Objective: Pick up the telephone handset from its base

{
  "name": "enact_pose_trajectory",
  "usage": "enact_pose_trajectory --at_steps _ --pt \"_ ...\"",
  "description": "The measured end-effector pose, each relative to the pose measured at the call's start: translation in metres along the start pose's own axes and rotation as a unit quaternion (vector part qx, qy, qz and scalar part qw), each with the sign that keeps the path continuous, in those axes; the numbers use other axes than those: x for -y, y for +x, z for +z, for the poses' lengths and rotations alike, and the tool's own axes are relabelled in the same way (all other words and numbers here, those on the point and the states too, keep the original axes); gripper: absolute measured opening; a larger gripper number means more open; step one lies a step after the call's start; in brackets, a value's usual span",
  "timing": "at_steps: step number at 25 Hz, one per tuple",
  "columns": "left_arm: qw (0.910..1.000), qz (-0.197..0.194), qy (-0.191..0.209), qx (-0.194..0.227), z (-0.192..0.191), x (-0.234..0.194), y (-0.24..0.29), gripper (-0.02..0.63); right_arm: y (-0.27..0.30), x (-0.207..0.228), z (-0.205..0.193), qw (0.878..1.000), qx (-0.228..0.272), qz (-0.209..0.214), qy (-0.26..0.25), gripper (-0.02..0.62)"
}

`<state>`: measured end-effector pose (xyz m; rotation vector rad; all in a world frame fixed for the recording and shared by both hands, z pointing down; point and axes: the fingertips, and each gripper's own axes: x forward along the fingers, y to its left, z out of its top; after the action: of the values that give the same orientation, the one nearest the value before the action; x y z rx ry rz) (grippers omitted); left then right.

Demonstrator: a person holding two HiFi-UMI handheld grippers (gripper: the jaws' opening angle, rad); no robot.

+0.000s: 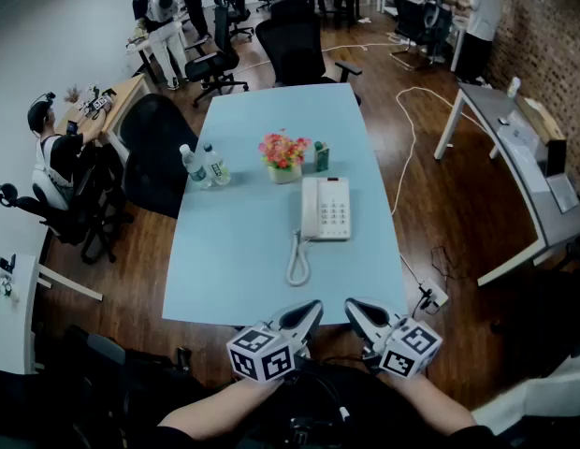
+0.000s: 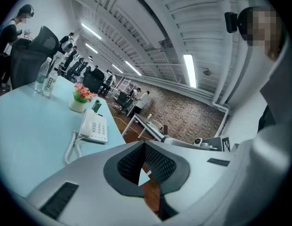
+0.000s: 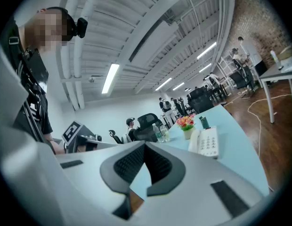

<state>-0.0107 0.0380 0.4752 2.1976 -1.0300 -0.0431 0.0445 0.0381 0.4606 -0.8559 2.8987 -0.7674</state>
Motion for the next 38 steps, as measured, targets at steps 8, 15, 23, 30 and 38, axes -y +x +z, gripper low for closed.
enact_pose_trajectory --at_steps 8,15,23,30,38 --pt "0.9996 -0.023 -0.009 -0.014 0.032 -0.058 0.009 0.000 0.059 0.020 0.009 0.999 0.000 -0.035 -0.004 0.017" --pt "0.9995 -0.019 -0.020 -0.013 0.048 -0.090 0.020 0.000 0.078 0.038 0.019 0.998 -0.006 -0.062 -0.004 0.017" --pt "0.9980 0.055 -0.003 0.030 0.079 -0.144 0.051 0.000 0.096 0.072 0.026 0.999 -0.033 -0.039 -0.009 0.017" --pt "0.9796 0.183 0.081 0.015 0.109 -0.208 0.119 0.127 0.108 0.114 0.060 0.999 -0.045 0.004 -0.025 0.017" --pt "0.9535 0.282 0.085 -0.064 0.111 -0.298 0.223 0.287 0.089 0.150 0.061 0.998 -0.058 0.014 -0.008 0.017"
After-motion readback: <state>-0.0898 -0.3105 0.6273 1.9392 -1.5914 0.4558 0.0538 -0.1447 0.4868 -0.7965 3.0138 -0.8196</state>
